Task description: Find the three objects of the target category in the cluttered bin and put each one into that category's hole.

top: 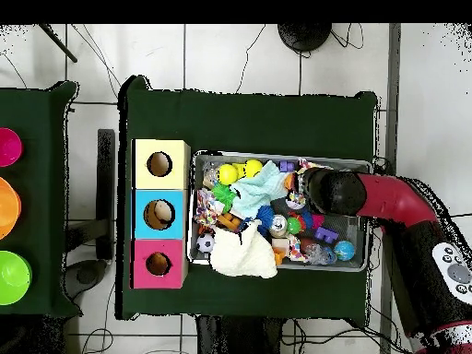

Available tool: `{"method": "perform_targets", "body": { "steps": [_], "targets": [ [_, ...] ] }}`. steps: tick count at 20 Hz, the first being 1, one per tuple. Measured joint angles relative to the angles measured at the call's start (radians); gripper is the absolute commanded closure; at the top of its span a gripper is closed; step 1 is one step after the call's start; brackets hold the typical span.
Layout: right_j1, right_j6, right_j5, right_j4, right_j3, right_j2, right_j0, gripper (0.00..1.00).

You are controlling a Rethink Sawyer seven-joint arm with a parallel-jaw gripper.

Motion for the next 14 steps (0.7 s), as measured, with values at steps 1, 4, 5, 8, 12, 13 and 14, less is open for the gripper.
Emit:
{"method": "perform_targets", "body": {
  "steps": [1,4,5,8,12,13,14],
  "targets": [
    [0.000,0.000,0.000,-0.004,0.000,0.002,0.000,1.00],
    [0.000,0.000,0.000,-0.019,0.000,0.011,0.000,1.00],
    [0.000,0.000,0.000,-0.023,0.000,0.013,0.000,1.00],
    [-0.001,0.000,0.000,-0.034,0.003,0.019,0.000,1.00],
    [-0.015,0.000,-0.012,-0.039,0.036,0.020,0.000,1.00],
    [-0.020,0.000,-0.020,-0.039,0.048,0.020,0.002,1.00],
    [-0.025,0.000,-0.026,-0.039,0.058,0.019,0.003,1.00]
  ]
}}
